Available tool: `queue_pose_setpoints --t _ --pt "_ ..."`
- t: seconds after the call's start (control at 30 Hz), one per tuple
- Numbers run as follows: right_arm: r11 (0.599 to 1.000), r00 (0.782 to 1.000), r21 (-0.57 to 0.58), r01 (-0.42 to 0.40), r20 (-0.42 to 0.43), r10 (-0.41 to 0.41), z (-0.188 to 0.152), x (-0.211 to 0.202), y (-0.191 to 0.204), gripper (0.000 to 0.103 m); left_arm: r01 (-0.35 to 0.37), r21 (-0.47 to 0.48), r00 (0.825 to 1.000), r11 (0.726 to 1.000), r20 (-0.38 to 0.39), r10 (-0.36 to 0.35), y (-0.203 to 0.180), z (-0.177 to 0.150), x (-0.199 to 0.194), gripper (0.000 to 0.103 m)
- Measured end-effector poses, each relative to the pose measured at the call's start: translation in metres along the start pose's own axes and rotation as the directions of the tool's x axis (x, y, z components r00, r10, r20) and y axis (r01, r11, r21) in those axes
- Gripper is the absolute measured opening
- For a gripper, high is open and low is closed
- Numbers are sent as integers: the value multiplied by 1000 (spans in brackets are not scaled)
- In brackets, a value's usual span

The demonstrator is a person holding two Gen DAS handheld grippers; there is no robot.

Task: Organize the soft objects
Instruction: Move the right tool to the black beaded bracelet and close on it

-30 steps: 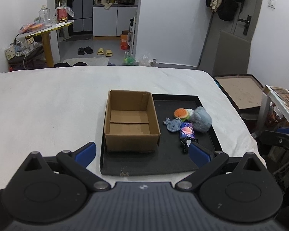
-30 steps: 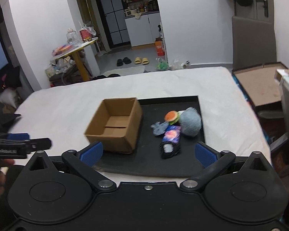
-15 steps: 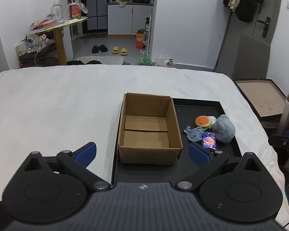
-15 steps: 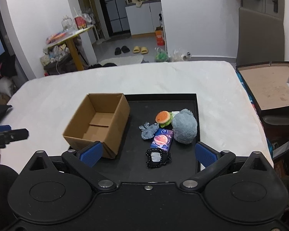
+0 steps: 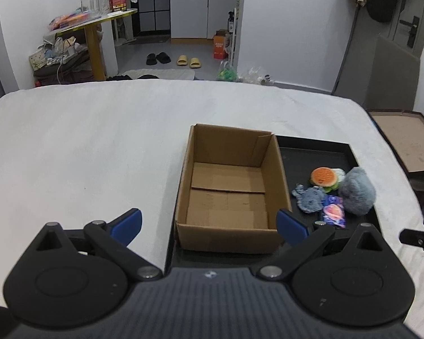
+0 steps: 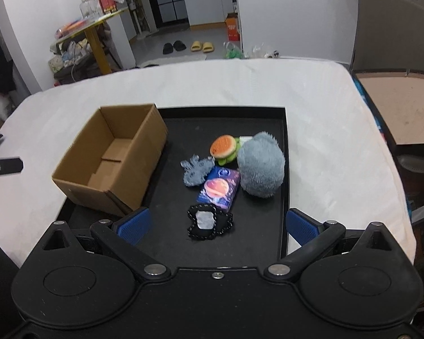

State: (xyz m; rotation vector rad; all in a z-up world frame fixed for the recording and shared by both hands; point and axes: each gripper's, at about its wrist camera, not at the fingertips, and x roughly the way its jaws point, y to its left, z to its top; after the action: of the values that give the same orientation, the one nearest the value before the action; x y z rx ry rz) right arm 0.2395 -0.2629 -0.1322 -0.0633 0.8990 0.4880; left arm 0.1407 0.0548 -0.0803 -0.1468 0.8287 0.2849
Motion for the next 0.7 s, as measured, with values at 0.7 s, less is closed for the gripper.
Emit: queue_pose_setpoints --t 0.7 --pt "998 1000 62 -3 -16 4 -4 63 -26 93 -65 -40 994 997 -88 61 22 7 86 99"
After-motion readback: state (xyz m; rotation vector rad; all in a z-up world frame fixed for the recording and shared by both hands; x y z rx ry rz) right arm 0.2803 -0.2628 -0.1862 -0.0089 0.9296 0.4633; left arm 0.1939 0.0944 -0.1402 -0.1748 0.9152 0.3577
